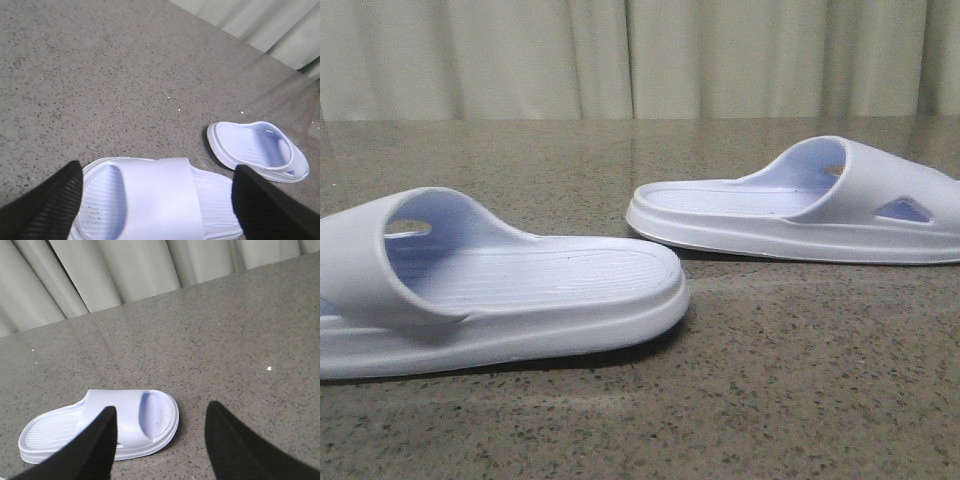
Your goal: Insert blue slippers together front up
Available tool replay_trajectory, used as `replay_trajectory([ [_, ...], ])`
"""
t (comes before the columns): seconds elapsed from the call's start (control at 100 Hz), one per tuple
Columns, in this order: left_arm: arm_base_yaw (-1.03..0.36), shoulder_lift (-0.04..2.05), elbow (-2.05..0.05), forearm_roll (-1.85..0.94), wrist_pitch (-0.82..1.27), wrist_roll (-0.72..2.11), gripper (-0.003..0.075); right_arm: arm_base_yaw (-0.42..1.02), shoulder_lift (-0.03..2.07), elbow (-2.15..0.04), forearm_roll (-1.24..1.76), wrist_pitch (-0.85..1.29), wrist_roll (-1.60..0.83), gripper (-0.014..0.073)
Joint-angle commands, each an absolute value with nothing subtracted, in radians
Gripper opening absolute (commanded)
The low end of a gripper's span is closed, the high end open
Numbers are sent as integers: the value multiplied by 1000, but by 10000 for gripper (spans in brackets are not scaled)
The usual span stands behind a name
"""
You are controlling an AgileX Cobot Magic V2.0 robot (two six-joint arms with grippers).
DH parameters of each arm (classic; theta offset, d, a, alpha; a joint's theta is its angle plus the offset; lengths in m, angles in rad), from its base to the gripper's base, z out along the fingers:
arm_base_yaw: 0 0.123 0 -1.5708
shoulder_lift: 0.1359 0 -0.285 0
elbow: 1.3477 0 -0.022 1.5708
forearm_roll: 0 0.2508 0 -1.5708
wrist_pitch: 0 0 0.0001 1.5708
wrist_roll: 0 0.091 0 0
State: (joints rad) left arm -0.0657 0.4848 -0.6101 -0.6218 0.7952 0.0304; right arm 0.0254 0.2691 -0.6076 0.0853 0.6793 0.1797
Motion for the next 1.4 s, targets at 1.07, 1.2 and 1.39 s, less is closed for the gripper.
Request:
replay_trajectory([
  [1.07, -71, 528, -345, -805, 518, -277, 603, 19, 294, -642, 91, 544, 180, 363],
  [1.2, -71, 573, -345, -807, 518, -277, 603, 19, 294, -642, 91, 544, 180, 363],
  [1.39, -71, 628, -345, -817, 518, -277, 603, 19, 294, -642, 91, 544, 180, 363],
])
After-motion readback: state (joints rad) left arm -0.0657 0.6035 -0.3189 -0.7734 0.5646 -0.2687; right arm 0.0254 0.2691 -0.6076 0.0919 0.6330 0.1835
